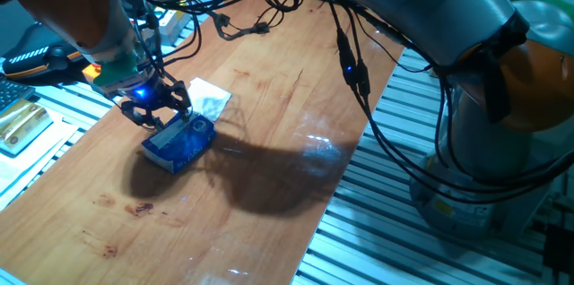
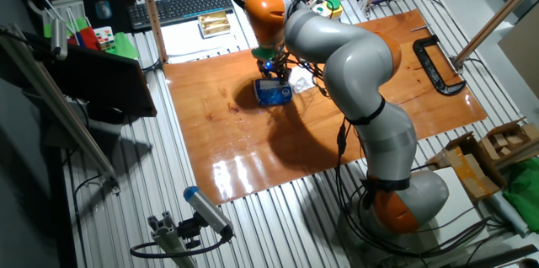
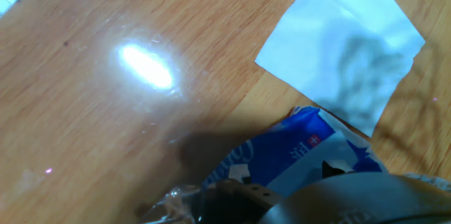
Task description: Pull out a napkin
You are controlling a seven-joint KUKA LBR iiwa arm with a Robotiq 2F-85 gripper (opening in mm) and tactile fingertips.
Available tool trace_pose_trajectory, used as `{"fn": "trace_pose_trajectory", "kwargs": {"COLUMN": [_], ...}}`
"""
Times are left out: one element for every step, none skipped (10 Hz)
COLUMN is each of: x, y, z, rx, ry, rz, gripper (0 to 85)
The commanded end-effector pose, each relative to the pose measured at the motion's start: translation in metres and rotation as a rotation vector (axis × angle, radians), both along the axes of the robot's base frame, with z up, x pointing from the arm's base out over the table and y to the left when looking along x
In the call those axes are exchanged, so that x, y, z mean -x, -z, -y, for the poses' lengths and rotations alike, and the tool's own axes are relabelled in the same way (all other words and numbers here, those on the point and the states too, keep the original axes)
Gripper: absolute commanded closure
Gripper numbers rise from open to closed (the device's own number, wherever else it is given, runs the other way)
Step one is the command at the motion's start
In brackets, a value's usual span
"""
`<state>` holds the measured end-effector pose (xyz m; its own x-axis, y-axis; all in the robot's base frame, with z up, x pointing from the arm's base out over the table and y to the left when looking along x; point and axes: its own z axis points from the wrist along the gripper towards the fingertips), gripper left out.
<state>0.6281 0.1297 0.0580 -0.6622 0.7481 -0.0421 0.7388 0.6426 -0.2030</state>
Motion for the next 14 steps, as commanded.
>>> {"fn": "trace_pose_trajectory", "kwargs": {"x": [0.0006, 0.0008, 0.0004, 0.0007, 0.0012, 0.0017, 0.0022, 0.0023, 0.0023, 0.0022, 0.0022, 0.0023, 0.0023, 0.0024], "y": [-0.0001, -0.0009, -0.0011, -0.0007, -0.0001, 0.0006, 0.0007, 0.0007, 0.0007, 0.0006, 0.0006, 0.0004, 0.0002, 0.0000], "z": [0.0011, 0.0012, 0.0006, 0.0008, 0.0012, 0.0008, 0.0005, 0.0006, 0.0007, 0.0006, 0.0006, 0.0007, 0.0007, 0.0007], "rx": [0.001, 0.000, 0.002, 0.003, 0.002, 0.004, 0.007, 0.006, 0.006, 0.009, 0.011, 0.010, 0.007, 0.002], "ry": [-0.004, -0.006, -0.006, -0.008, -0.014, -0.013, -0.014, -0.016, -0.017, -0.019, -0.019, -0.020, -0.021, -0.026], "rz": [-0.004, -0.007, -0.010, -0.014, -0.018, -0.019, -0.021, -0.023, -0.023, -0.023, -0.023, -0.025, -0.025, -0.026], "gripper": [29.0, 29.0, 29.0, 29.0, 30.3, 31.7, 32.3, 33.3, 35.0, 38.0, 43.0, 50.3, 60.7, 69.0]}}
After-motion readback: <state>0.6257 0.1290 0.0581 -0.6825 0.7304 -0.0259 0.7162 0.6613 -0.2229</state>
